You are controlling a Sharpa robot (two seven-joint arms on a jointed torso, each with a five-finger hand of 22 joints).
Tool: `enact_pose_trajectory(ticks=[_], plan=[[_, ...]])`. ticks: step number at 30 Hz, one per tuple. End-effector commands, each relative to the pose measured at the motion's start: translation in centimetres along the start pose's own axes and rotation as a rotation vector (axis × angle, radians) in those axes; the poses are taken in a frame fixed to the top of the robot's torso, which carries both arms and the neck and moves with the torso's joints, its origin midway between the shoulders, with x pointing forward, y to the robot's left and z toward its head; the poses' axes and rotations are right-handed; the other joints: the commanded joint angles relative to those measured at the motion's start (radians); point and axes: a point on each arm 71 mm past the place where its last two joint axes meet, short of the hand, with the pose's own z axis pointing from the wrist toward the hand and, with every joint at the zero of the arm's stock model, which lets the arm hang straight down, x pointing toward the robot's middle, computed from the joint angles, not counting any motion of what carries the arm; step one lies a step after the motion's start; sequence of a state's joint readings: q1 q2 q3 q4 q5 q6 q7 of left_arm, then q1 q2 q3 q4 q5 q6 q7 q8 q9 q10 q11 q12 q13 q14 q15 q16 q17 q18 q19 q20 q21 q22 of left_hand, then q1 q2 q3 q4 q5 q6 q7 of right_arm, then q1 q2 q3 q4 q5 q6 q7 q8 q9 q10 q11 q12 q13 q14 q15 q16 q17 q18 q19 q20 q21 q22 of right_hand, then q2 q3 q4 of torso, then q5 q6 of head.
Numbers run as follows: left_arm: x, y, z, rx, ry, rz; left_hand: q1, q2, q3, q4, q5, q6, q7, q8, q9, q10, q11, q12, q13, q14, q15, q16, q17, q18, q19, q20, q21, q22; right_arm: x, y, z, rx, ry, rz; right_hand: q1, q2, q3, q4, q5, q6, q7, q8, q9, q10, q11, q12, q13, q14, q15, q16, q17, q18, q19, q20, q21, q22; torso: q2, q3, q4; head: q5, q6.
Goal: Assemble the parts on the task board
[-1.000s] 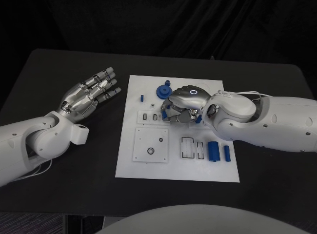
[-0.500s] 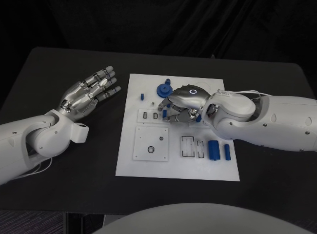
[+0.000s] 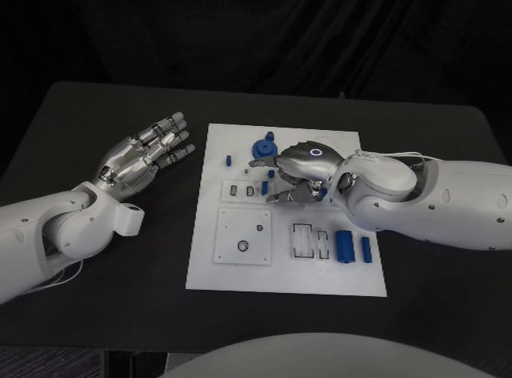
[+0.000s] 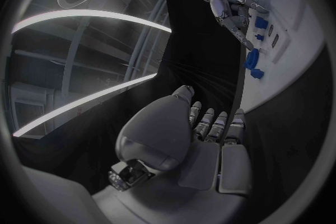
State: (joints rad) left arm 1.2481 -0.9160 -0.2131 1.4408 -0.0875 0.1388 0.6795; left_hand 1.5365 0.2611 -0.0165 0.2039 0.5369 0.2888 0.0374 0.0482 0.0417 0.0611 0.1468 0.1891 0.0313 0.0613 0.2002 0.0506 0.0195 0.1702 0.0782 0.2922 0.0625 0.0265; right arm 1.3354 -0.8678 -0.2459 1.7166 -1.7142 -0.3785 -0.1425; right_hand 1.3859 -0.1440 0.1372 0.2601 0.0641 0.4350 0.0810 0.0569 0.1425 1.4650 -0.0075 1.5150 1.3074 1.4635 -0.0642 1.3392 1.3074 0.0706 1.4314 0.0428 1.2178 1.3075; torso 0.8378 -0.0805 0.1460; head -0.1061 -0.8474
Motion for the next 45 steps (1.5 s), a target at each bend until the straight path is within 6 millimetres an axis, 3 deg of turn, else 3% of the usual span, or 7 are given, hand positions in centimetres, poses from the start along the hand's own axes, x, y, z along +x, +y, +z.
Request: enact_pose_trajectory(ticks=[1,13,19,29,33,37,45], plan=[[0.4,-0.4,0.1,0.065,0.017,0.074,-0.005,-0.007,0.009,0.002,0.005,0.009,0.001,0.006,0.001,0.001,0.006,0.007,0.002,0.002,0.007,0.006,0.001,-0.009,0.01,0.002,0.006,0.003,-0.8,0.3,-0.6,-0.029,-0.109,0.014,0.001,-0.009,-0.001,0.025,-0.005,-0.006,-0.002,-0.005,-0.006,0.028,-0.005,-0.005,0.174,0.042,-0.009,0.002,0.04,0.007,0.0,-0.004,-0.004,0.114,0.0,0.0001,-0.0003,0.001,0.015],[0.6,-1.9,0.6,0.097,-0.01,0.182,-0.011,-0.049,0.063,0.023,0.008,0.051,0.02,0.015,0.004,0.034,0.019,0.06,0.008,0.102,0.025,0.103,0.021,-0.03,0.1,0.001,0.064,0.023,-5.7,-0.7,-3.4,0.028,-0.2,0.061,-0.046,-0.032,-0.023,0.037,-0.014,0.027,-0.003,0.005,-0.008,0.031,-0.006,-0.003,0.177,0.043,-0.011,0.005,0.043,0.005,0.005,-0.007,0.003,0.121,-0.016,0.01,-0.0033,0.023,0.057],[0.2,-3.6,2.6,0.053,-0.022,0.234,0.0,-0.095,0.114,0.069,-0.058,0.181,0.108,0.046,0.021,0.33,0.14,0.408,0.085,0.413,0.047,0.404,0.081,-0.056,0.396,-0.001,0.243,0.086,-7.5,-2.4,-4.5,0.087,-0.249,0.082,-0.058,0.005,-0.006,0.033,-0.016,0.094,0.009,0.023,0.003,0.043,0.002,0.006,0.19,0.047,-0.006,0.014,0.052,0.002,0.01,-0.005,0.012,0.127,-0.041,0.0245,-0.0135,0.036,0.07],[-0.5,-6.5,7.1,-0.076,0.115,0.278,-0.266,-0.049,-0.04,0.09,-0.285,0.423,0.142,0.14,0.059,0.526,0.085,0.578,0.171,0.54,-0.011,0.739,0.209,-0.017,0.602,-0.023,0.397,0.154,-7.5,-5.9,-4.5,0.202,-0.268,0.07,-0.049,0.062,0.006,0.023,-0.014,0.262,0.02,0.07,0.03,0.058,0.01,0.018,0.206,0.053,0.0,0.025,0.061,-0.001,0.02,0.001,0.029,0.138,-0.087,0.0484,-0.0308,0.075,0.067],[-0.6,-6.6,8.2,-0.108,0.12,0.304,-0.225,-0.025,-0.09,0.089,-0.239,0.457,0.146,0.179,0.072,0.631,0.026,0.7,0.28,0.631,-0.064,0.921,0.318,0.011,0.695,-0.047,0.476,0.199,-7.2,-6.9,-4.5,0.233,-0.269,0.076,-0.039,0.072,0.009,0.018,-0.013,0.272,0.021,0.073,0.029,0.059,0.011,0.019,0.208,0.054,0.002,0.027,0.063,-0.001,0.021,0.002,0.031,0.139,-0.111,0.0595,-0.0374,0.084,0.055],[0.0,-5.7,9.0,-0.214,0.141,0.379,-0.135,-0.022,-0.075,0.096,-0.155,0.489,0.146,0.212,0.08,0.674,-0.023,0.896,0.47,0.675,-0.111,1.174,0.503,0.005,0.759,-0.1,0.626,0.295,-6.8,-7.7,-4.7,0.255,-0.267,0.079,-0.027,0.081,0.01,0.012,-0.01,0.291,0.024,0.08,0.028,0.061,0.013,0.021,0.211,0.055,0.003,0.029,0.065,-0.002,0.023,0.004,0.032,0.141,-0.133,0.0754,-0.0491,0.095,0.035],[2.6,-2.6,10.4,-0.526,0.299,0.851,-0.14,-0.039,-0.047,0.081,-0.216,0.498,0.09,0.46,0.298,1.51,-0.074,1.382,1.539,1.509,-0.166,1.52,1.551,-0.041,0.935,-0.156,1.187,0.862,-5.4,-8.8,-4.9,0.294,-0.227,0.097,-0.017,0.095,0.007,0.006,-0.004,0.333,0.028,0.094,0.028,0.062,0.016,0.021,0.212,0.056,0.006,0.03,0.066,-0.002,0.025,0.007,0.033,0.144,-0.167,0.0997,-0.0683,0.114,0.002]])
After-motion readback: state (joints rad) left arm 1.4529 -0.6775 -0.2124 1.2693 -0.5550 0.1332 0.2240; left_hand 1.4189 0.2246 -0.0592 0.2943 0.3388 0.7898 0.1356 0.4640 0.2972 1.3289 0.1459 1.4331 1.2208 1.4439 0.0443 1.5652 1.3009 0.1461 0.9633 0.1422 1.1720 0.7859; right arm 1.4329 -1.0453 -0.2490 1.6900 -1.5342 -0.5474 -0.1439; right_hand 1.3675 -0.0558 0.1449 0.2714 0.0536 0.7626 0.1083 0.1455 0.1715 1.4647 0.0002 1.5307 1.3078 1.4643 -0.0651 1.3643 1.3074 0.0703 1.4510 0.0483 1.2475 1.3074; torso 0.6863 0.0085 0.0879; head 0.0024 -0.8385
